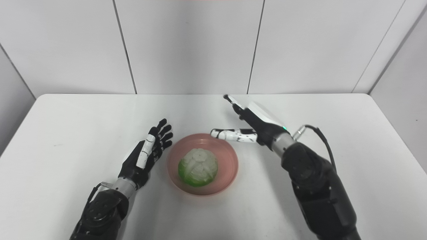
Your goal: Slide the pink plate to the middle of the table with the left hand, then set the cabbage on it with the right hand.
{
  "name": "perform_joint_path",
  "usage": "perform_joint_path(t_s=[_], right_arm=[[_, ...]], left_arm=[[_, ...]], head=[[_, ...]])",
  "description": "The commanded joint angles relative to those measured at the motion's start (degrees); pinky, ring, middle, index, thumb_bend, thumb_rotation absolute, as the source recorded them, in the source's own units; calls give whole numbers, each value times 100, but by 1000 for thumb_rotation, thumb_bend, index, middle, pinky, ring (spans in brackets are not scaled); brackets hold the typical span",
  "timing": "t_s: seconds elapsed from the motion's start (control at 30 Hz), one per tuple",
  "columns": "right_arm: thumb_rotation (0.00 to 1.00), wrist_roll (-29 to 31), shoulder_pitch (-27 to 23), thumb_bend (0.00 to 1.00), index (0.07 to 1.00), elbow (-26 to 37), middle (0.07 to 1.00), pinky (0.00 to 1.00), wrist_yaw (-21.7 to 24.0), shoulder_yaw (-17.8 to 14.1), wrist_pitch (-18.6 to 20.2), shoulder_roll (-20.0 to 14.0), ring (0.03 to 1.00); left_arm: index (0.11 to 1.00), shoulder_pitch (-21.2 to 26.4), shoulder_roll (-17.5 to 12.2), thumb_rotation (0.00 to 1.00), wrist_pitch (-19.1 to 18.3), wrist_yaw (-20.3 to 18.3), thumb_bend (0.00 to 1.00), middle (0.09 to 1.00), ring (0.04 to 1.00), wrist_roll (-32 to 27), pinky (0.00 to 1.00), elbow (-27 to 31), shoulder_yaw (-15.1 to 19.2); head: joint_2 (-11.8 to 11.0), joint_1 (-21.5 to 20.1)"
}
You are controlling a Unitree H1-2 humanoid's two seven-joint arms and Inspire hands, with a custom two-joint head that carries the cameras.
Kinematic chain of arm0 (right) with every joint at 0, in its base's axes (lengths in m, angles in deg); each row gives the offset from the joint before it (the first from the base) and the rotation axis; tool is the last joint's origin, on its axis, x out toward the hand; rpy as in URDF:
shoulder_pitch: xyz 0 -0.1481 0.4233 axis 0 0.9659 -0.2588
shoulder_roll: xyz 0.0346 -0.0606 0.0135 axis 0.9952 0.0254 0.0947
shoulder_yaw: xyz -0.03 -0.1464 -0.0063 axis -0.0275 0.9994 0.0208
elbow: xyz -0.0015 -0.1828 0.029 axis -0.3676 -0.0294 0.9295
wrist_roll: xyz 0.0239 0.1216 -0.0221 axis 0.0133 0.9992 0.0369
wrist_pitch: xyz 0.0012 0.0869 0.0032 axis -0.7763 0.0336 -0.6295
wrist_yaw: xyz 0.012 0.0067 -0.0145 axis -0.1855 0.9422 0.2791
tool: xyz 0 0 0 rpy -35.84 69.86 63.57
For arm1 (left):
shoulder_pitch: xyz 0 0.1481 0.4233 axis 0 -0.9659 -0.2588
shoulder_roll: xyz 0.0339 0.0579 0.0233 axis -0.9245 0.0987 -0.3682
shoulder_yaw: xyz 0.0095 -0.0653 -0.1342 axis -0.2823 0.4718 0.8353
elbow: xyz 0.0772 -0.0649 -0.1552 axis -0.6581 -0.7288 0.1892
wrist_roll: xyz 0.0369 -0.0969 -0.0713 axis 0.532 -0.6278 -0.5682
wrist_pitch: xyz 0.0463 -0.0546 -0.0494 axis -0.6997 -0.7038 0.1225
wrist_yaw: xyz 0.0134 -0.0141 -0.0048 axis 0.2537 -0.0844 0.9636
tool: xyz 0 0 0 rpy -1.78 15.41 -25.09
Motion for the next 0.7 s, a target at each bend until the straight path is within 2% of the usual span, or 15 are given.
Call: perform_joint_path(t_s=[0.0, 0.17, 0.27, 0.37, 0.53, 0.67], right_arm=[[998, 553, -100, 797, 1000, -62, 1000, 920, -469, -377, 103, 328, 990], [1000, 1215, 48, 770, 1000, -441, 1000, 977, -963, -910, 250, 805, 1000], [1000, 2007, 167, 710, 1000, -727, 1000, 998, -1080, -1264, -130, 1038, 1000], [1000, 2483, 292, 647, 1000, -907, 1000, 1000, -1298, -1454, -582, 1234, 1000], [1000, 2820, 463, 531, 1000, -1070, 1000, 1000, -1471, -1398, -1098, 1283, 1000], [1000, 3024, 503, 500, 1000, -1401, 1000, 1000, -1494, -1322, -1473, 1206, 1000]], left_arm=[[1000, -108, 111, 1000, -152, -14, 754, 996, 984, 130, 973, -209, -82], [1000, -158, 163, 1000, 170, 128, 735, 997, 983, 190, 967, -191, -18], [982, -172, 128, 1000, 433, 351, 743, 988, 967, 599, 947, -224, -92], [981, -190, 133, 1000, 541, 463, 765, 990, 960, 783, 930, -243, -93], [990, -228, 178, 1000, 583, 503, 782, 997, 970, 786, 931, -235, -6], [990, -228, 137, 1000, 723, 542, 796, 993, 967, 905, 921, -326, -19]], head=[[-16, 1], [-31, 1], [-84, 33], [-105, 51], [-129, 56], [-157, 97]])
